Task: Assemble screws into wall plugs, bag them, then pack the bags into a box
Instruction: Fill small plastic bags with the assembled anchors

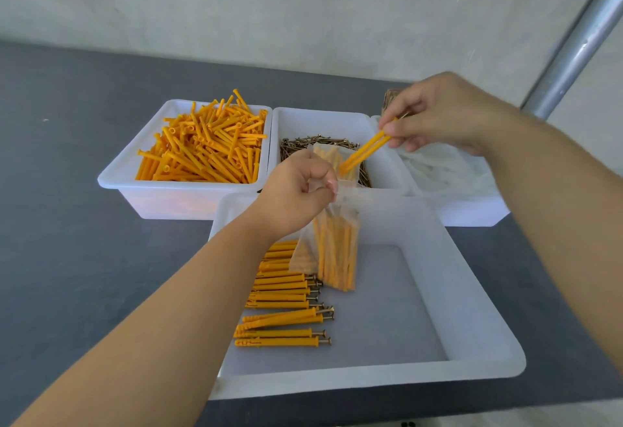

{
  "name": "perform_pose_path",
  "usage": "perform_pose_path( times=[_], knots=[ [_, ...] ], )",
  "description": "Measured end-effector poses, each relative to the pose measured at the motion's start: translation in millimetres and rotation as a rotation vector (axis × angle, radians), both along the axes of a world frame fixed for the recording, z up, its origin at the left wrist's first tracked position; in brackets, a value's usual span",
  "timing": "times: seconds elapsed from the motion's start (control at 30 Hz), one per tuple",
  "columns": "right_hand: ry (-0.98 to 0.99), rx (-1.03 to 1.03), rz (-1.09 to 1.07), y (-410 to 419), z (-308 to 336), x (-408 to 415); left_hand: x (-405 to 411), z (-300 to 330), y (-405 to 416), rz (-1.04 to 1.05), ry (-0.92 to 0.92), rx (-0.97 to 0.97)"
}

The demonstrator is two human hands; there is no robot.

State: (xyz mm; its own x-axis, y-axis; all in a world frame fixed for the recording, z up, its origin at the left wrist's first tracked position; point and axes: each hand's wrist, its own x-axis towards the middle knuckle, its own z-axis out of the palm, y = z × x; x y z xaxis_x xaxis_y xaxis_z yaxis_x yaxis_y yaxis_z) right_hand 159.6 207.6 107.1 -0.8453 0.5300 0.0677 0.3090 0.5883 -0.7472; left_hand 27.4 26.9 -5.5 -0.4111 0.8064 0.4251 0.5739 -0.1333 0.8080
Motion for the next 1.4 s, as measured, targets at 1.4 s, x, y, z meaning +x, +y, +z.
perform_pose_path(
  times=[1.4],
  knots=[
    [-0.607, 0.908, 0.689, -153, -126, 5, 1, -3, 0, 0.043, 0.028, 0.006]
  ],
)
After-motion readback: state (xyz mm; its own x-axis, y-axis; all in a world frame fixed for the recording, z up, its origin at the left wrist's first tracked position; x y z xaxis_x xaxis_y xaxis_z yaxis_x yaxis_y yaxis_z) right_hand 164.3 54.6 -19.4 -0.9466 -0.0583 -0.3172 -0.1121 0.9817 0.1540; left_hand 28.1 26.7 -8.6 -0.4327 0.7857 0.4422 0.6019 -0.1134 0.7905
